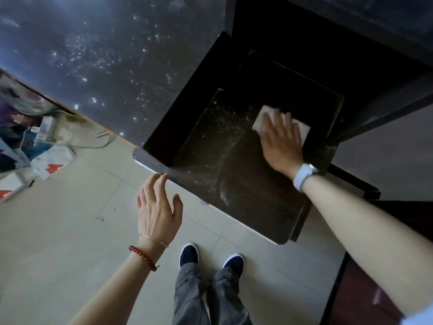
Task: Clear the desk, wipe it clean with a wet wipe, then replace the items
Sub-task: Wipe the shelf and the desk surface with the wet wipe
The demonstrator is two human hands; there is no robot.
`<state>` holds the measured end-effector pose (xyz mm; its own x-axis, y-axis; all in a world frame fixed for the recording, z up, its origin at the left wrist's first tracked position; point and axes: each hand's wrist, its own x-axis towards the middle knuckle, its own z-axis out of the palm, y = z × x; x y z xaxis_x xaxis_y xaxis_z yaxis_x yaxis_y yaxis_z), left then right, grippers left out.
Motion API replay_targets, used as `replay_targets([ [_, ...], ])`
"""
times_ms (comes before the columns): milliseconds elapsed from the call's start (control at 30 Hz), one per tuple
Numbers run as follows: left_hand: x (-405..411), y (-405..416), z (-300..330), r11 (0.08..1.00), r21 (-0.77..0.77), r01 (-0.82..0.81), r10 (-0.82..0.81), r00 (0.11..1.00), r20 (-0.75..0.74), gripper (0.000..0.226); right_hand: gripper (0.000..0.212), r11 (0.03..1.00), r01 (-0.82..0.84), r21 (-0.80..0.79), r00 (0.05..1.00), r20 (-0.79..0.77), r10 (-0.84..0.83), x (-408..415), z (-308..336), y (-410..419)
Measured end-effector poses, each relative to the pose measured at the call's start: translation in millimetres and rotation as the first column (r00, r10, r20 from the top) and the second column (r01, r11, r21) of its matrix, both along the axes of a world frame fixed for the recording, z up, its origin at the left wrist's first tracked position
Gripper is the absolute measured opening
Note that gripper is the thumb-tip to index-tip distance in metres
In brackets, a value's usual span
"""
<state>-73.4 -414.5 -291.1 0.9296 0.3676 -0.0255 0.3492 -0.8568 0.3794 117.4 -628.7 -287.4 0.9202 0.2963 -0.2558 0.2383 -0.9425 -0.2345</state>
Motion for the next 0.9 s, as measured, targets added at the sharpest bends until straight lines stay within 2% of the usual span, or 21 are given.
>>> replay_targets([
  [67,0,0,-6,0.999,-0.025,-0.046,0.046,0.998,-0.031,0.055,0.052,0.983,0.183,0.016,0.982,-0.047,-0.182,37,0,19],
  [133,5,-1,-9,0.997,-0.045,-0.064,0.061,0.996,-0.071,0.067,0.053,0.979,0.202,0.027,0.979,-0.047,-0.201,47,1,46],
  [200,10,1,-11,0.996,-0.054,-0.069,0.063,0.993,-0.103,0.070,0.053,0.999,0.035,0.036,0.999,0.006,-0.035,21,-8,72],
  [233,11,3,-12,0.997,-0.051,-0.065,0.059,0.992,-0.108,0.070,0.053,0.994,-0.106,0.034,0.993,0.051,0.104,-6,-12,81],
  [300,8,8,-12,0.998,-0.042,-0.052,0.047,0.993,-0.108,0.068,0.055,0.912,-0.408,0.056,0.911,0.099,0.401,-75,-9,86],
  [333,6,11,-12,0.998,-0.043,-0.045,0.041,0.993,-0.107,0.067,0.055,0.853,-0.516,0.077,0.856,0.072,0.512,-103,-4,82],
  [400,6,15,-9,0.998,-0.054,-0.027,0.021,0.993,-0.113,0.067,0.054,0.787,-0.614,0.060,0.789,0.003,0.615,-108,2,66],
  [467,8,22,-7,0.998,-0.056,-0.035,0.029,0.992,-0.120,0.069,0.053,0.842,-0.539,0.025,0.842,0.056,0.537,-70,-1,61],
  [533,9,29,-6,0.997,-0.060,-0.045,0.036,0.990,-0.136,0.070,0.050,0.959,-0.284,0.014,0.958,0.032,0.284,-16,2,70],
  [633,7,33,-9,0.995,-0.087,-0.041,0.029,0.991,-0.134,0.068,0.051,0.997,-0.033,0.065,0.997,-0.066,0.037,33,3,97],
  [800,6,37,-9,0.992,-0.119,-0.038,0.027,0.995,-0.097,0.064,0.055,0.997,0.065,0.030,0.998,0.012,-0.066,20,0,124],
  [900,6,40,-9,0.990,-0.138,-0.034,0.025,0.998,-0.064,0.062,0.058,0.998,0.002,0.065,1.000,0.026,-0.003,3,-1,132],
])
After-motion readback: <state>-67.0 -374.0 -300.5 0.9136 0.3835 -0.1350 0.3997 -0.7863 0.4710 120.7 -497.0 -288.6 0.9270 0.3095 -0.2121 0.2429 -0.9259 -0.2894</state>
